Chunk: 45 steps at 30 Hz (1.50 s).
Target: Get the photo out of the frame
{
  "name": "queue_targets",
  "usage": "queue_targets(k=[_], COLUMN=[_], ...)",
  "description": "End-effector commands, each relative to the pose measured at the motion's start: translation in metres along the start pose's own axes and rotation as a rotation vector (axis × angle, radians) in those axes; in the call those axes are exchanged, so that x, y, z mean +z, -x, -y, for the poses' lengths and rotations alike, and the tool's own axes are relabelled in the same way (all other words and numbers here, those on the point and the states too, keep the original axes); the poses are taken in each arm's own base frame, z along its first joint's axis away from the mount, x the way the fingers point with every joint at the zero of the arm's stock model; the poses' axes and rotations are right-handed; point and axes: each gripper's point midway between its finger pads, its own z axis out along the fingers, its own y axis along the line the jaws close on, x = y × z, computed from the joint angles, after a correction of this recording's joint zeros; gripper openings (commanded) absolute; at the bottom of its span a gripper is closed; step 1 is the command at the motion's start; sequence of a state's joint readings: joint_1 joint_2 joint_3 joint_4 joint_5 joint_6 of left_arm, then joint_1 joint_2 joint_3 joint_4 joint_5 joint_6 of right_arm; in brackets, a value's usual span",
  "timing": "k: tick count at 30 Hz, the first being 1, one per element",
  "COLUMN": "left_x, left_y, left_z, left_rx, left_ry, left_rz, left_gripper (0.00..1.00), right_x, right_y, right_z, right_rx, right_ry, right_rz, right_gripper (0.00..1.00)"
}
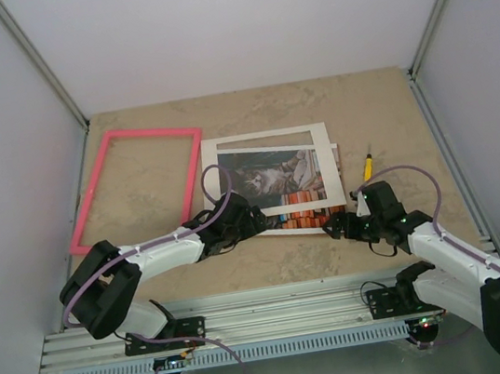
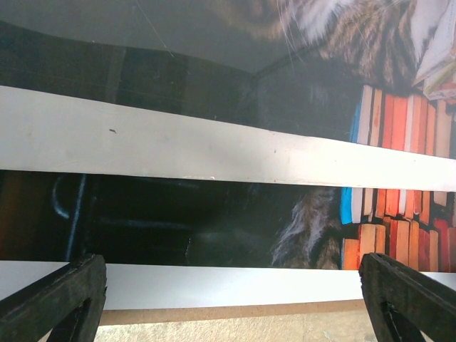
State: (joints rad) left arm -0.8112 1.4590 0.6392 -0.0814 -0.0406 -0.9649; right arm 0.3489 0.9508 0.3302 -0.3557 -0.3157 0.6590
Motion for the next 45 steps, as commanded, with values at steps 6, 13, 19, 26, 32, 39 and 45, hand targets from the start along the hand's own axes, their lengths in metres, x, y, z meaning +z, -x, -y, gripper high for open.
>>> queue_targets(k=[6, 13, 19, 26, 32, 39, 45], left_x=[-0.002, -0.001, -0.001, 0.0, 0.0, 0.0, 0.0], left_y=[-0.01, -0.01, -0.01, -0.01, -0.01, -0.01, -0.01], left_z=[-0.006, -0.006, -0.005, -0.006, -0.006, -0.005, -0.005], left_rx=[0.0, -0.001, -0.001, 0.0, -0.002, -0.003, 0.0], left_ry=[0.008, 0.006, 0.006, 0.009, 0.008, 0.007, 0.005], left_rz=[-0.035, -0.033, -0.035, -0.036, -0.037, -0.038, -0.039], left_gripper=[0.99, 0.99, 0.99, 0.99, 0.99, 0.99, 0.99], right_x=[0.003, -0.003, -0.005, -0.005, -0.007, -0.006, 0.001], right_y=[0.0, 0.006, 0.007, 0.008, 0.011, 0.011, 0.006], right_z=[-0.01, -0.009, -0.002, -0.007, -0.011, -0.013, -0.015], right_rx=[0.028, 0.022, 0.024, 0.024, 0.027, 0.038, 0.067], right_ry=[0.074, 0.047, 0.004, 0.031, 0.049, 0.067, 0.098], right_rz=[-0.001, 0.024, 0.03, 0.035, 0.052, 0.051, 0.03], right_gripper=[0.98, 0.98, 0.98, 0.97, 0.95, 0.94, 0.93])
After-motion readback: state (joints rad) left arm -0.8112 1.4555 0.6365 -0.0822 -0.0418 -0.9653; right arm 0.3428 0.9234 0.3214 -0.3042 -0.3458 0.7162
